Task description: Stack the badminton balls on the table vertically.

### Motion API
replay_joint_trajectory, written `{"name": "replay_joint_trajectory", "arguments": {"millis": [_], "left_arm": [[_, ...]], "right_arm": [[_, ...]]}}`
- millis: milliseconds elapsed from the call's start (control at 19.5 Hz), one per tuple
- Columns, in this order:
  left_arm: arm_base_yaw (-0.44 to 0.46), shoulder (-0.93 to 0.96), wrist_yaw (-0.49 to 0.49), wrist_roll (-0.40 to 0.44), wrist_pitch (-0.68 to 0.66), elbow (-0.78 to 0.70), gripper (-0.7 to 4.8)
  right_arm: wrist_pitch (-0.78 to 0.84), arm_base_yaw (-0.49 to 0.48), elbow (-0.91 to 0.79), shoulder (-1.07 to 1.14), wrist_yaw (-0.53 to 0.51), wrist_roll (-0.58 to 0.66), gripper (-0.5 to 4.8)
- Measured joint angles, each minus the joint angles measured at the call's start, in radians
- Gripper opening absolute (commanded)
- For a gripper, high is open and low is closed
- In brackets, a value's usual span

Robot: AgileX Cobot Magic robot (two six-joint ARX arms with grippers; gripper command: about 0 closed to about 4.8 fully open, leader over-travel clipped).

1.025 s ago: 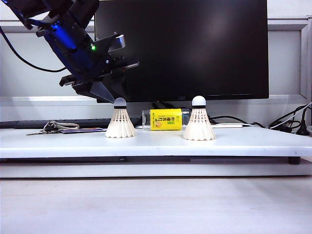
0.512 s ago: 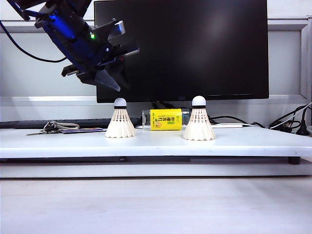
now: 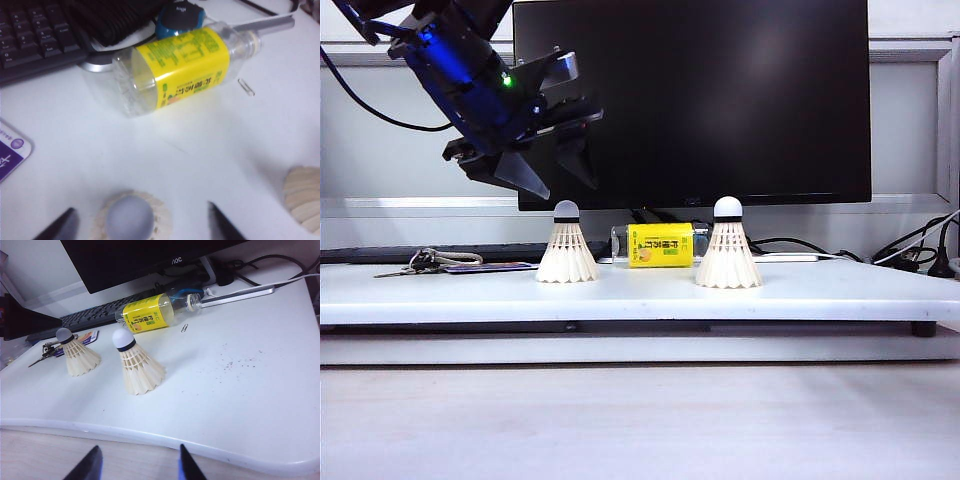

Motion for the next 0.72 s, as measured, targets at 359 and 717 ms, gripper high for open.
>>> {"name": "replay_joint_trajectory", "arguments": {"millis": [359,717], "left_arm": [[0.0,0.033,-0.001,0.015,-0.002,0.0,3.51],[0.0,0.047,-0.001,0.015,0.0,0.0,3.49]], "right_arm": [[0.0,0.0,0.0,0.0,0.002,0.0,1.98],[0.0,0.0,0.0,0.0,0.002,-0.002,1.98]]}}
